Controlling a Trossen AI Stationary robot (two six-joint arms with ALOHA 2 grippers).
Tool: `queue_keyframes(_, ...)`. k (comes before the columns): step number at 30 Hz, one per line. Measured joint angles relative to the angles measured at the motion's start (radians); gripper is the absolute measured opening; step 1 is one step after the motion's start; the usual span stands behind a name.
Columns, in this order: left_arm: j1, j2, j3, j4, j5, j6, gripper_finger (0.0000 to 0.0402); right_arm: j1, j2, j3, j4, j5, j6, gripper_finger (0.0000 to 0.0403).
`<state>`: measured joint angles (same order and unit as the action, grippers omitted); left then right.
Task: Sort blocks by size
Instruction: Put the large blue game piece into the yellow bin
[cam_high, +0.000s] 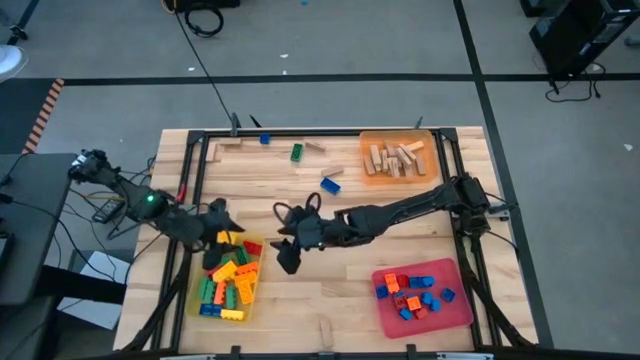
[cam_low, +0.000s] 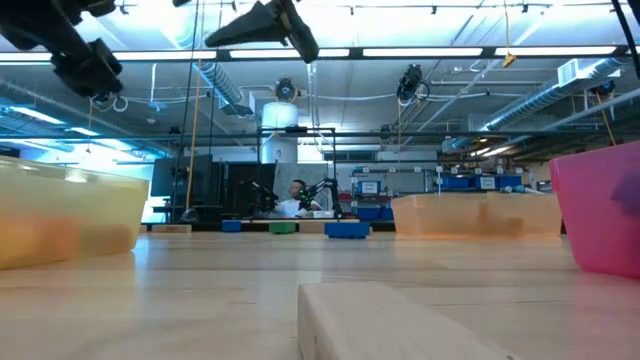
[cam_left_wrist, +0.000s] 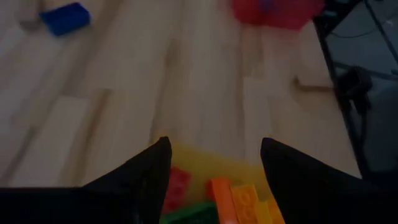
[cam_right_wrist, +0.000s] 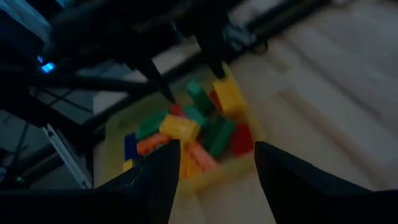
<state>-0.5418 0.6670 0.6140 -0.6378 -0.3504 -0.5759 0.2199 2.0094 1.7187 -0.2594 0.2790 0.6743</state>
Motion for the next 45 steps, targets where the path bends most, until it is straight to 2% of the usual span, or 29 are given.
queue_keyframes(6,0.106,0.0,-0.004,-0.002,0.007,0.081,0.0254,-0.059,0.0,0.0,0.038,-0.012,-0.05,0.0227)
queue_keyframes(12,0.211,0.0,-0.005,0.025,0.011,0.159,0.0255,-0.166,0.001,0.001,0.015,-0.135,-0.069,0.0249)
queue_keyframes(17,0.288,0.0,-0.005,0.039,0.012,0.168,0.0255,-0.258,0.001,0.09,-0.13,-0.174,-0.148,0.0264)
queue_keyframes(23,0.371,0.001,-0.005,0.052,0.013,0.176,0.0255,-0.385,0.002,0.15,-0.37,-0.208,-0.137,0.0283)
queue_keyframes(29,0.435,0.001,-0.005,0.079,0.014,0.176,0.0255,-0.462,0.002,0.15,-0.415,-0.232,-0.257,0.0294)
queue_keyframes(36,0.489,0.002,-0.005,0.112,0.014,0.175,0.0255,-0.55,0.002,0.161,-0.436,-0.258,-0.285,0.0294)
queue_keyframes(45,0.529,0.046,-0.005,0.136,0.014,0.152,0.0255,-0.572,0.072,0.157,-0.689,-0.273,-0.302,0.0294)
